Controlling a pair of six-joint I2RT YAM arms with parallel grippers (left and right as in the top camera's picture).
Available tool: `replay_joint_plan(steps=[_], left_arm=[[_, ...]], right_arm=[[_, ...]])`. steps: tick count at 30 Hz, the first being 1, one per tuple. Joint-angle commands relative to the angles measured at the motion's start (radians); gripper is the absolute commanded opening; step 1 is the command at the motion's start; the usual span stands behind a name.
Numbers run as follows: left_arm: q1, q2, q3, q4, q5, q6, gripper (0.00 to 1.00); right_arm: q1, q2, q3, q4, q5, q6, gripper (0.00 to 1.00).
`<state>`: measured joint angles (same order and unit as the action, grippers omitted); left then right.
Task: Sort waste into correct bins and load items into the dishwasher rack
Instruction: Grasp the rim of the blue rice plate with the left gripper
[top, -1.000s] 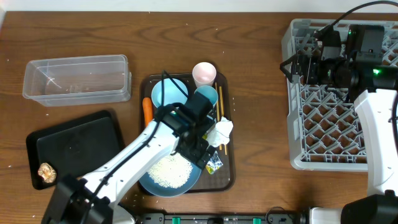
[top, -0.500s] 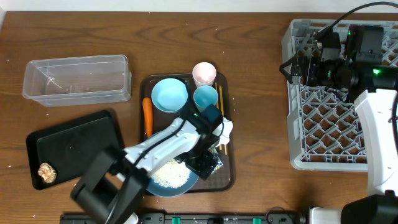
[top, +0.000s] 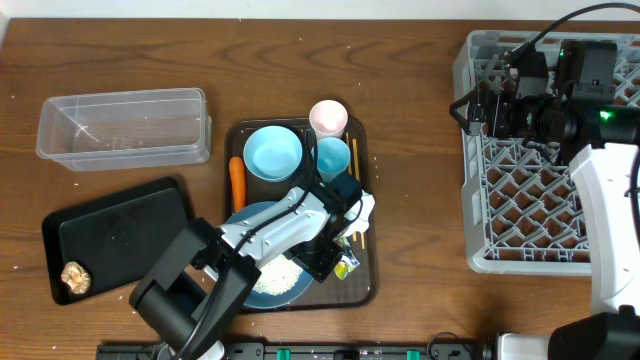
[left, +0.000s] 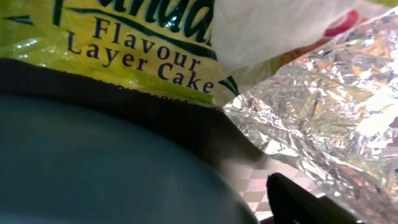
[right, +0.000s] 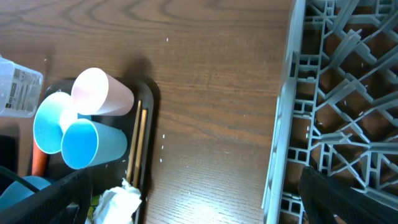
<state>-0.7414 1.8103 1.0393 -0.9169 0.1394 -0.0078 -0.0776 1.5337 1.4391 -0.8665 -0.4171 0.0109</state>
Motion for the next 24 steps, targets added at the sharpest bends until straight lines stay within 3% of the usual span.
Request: replay_joint_plan(steps=[1,11,16,24], left_arm=[[0.006,0.019,-0.005,0.002,-0.060,-0.003,0.66],[0.006,0.001,0.092,-0.076,-0.145,-0.097,0.66],[0.006,-0.047,0.101,-0.087,-0.185,-0.209,0.65],[0.005,-0.048,0.001,0.045,-0.185,-0.277,0.48]], right_arm=[[0.007,0.001,0.018,0.008,-0.002,-0.005,0.99],[0.007,0.001,0.018,0.021,-0.002,-0.005,0.99],[0.007,0.001,0.018,0.021,-0.001,-0.005,0.99],[0.007,0.001,0.018,0.021,-0.001,-0.005,0.99]])
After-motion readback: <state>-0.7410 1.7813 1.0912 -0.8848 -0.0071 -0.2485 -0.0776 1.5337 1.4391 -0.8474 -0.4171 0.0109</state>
